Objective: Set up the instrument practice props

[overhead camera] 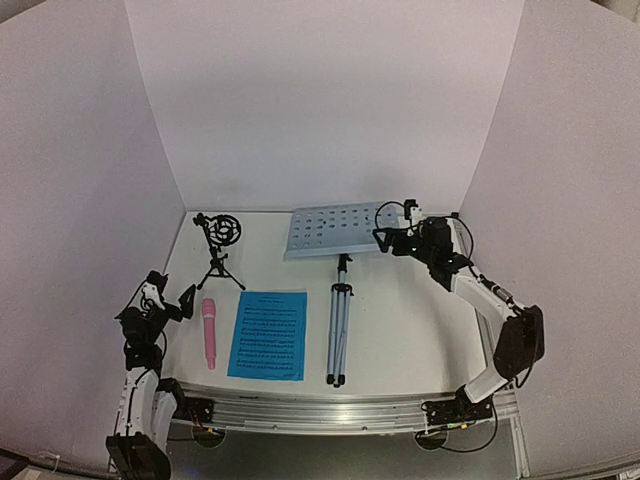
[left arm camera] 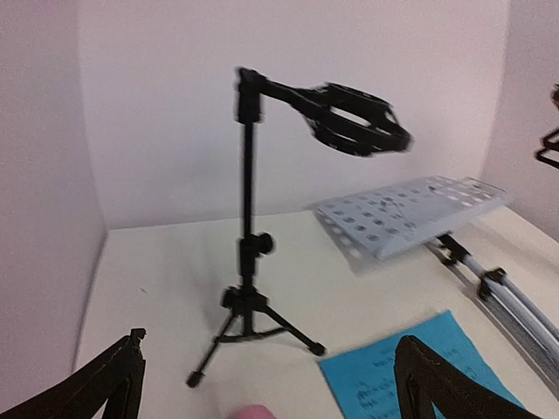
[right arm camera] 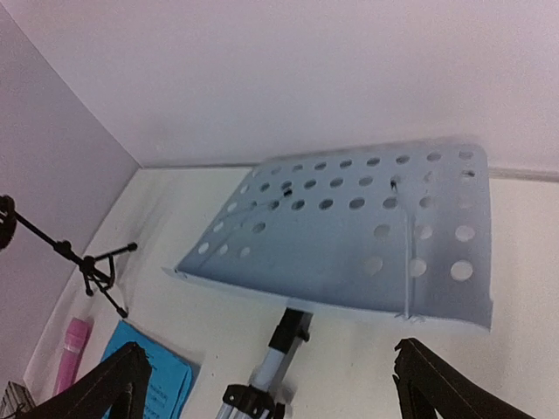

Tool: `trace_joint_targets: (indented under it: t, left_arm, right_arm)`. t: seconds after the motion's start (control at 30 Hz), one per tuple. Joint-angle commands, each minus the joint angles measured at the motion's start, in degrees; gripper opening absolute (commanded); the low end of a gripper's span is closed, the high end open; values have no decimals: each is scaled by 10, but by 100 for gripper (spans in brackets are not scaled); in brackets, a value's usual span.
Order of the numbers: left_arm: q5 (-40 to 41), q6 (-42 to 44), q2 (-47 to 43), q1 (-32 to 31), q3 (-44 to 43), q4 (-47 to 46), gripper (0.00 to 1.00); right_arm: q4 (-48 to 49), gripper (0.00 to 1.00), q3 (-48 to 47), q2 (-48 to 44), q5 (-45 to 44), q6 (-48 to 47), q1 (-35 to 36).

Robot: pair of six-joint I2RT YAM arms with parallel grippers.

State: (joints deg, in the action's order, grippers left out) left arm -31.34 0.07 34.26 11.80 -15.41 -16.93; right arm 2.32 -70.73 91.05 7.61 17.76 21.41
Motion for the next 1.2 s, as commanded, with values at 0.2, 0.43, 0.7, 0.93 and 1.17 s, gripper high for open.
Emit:
trace_joint_targets:
  t: [0.2,0.43,0.7,0.93,1.17]
  left_arm:
    - [-78,47,16,-201,-115,300,100]
    - [7,47,291,-377,-280,382,100]
    - [-1,31,368,-404,-268,202,100]
    - [25,43,385,-405,-265,172,100]
    - [40,49,386,-405,-267,171,100]
  right_arm:
    - [-375,81,-267,187,-240,157,172]
    - [-421,69,-355,305,-226,203,190]
    - [-424,54,-428,404,-278,205,190]
    - [-423,49,-497,480,-329,186,190]
    - [-419,42,-524,526,-349,196,189]
